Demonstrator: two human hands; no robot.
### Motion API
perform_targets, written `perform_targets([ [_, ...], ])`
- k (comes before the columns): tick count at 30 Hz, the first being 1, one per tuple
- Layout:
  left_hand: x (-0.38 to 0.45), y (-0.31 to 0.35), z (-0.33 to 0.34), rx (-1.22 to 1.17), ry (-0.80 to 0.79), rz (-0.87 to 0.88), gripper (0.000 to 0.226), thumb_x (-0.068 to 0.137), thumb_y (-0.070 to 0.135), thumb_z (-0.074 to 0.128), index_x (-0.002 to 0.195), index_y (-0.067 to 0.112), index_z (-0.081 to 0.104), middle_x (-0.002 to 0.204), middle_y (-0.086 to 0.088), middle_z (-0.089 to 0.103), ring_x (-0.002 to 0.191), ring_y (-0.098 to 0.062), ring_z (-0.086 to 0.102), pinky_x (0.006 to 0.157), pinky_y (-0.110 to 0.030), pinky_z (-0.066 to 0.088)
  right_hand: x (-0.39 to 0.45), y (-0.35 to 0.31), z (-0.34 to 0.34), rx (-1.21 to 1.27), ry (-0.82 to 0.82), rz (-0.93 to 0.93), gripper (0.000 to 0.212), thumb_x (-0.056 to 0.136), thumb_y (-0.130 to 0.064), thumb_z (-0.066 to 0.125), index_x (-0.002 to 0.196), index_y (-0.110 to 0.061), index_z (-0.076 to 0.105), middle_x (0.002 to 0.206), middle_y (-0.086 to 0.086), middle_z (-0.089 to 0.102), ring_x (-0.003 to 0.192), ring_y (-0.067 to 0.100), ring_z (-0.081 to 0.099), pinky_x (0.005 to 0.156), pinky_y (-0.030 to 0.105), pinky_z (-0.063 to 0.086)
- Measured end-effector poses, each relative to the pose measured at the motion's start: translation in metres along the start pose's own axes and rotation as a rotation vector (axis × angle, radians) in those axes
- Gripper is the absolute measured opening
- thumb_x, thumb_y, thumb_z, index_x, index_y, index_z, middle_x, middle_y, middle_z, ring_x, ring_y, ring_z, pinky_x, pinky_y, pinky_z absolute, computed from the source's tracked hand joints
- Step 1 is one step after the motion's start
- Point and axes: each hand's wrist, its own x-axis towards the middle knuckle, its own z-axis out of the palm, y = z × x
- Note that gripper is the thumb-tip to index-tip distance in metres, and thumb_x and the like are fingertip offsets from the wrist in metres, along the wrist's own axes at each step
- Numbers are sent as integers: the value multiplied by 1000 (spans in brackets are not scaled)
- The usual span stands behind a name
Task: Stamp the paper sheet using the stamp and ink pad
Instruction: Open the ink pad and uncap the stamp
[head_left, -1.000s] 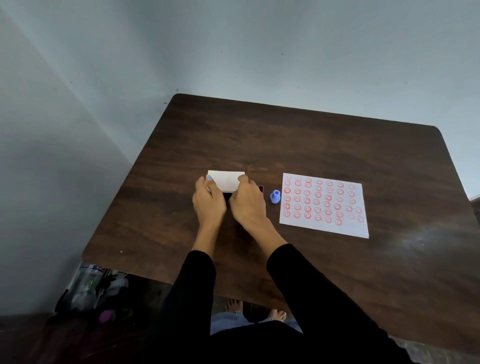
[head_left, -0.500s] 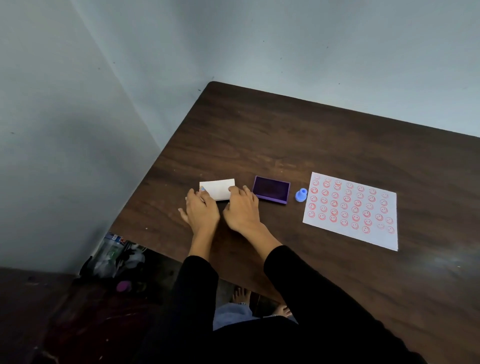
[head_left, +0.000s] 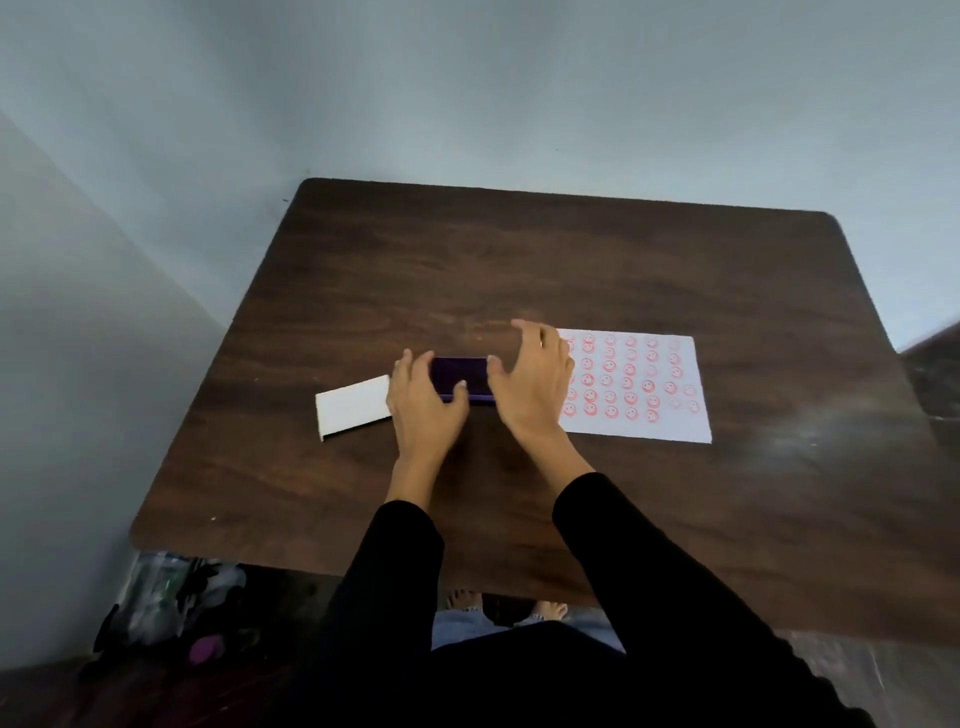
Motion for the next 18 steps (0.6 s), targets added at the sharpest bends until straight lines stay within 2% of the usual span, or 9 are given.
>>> perform_targets([
  [3,-3,15,18,84,-92,105,62,82,27,67,137,12,45,155,-15,27,146,-28,18,119,-40,8,0,19,-8,-58,-130,55,45,79,-22,67,120,-14,50,124,10,50,115,30,45,96,42,39],
  [6,-6,25,29,106,-130,158,56,83,30,65,134,12,49,155,-15,28,147,-27,16,119,-38,6,0,26,-10,-96,-176,19,28,83,-13,62,110,-11,55,115,12,56,107,31,50,87,43,45],
  [9,-8,29,36,134,-167,184,55,84,29,66,133,12,50,155,-14,28,147,-26,15,119,-38,4,1,31,-10,-80,-169,15,17,87,-10,54,103,-11,58,106,12,62,96,29,56,75,40,46],
  [11,-7,30,37,139,-156,189,50,84,27,65,130,11,53,153,-14,32,147,-26,16,119,-40,3,2,32,-9,-15,-137,49,13,86,-14,57,98,-12,61,101,10,66,91,27,59,71,35,45],
  [15,-4,31,37,137,-99,164,38,81,29,69,116,13,65,142,-10,49,143,-26,27,118,-41,5,5,32,-9,205,-73,182,12,79,-24,66,89,-16,67,88,6,71,83,23,63,69,29,44],
  [18,-1,30,39,106,-71,170,34,79,32,72,107,13,70,136,-8,56,141,-27,31,118,-42,7,9,33,-8,279,-51,231,14,77,-26,69,87,-17,69,86,4,72,83,20,65,68,25,42],
])
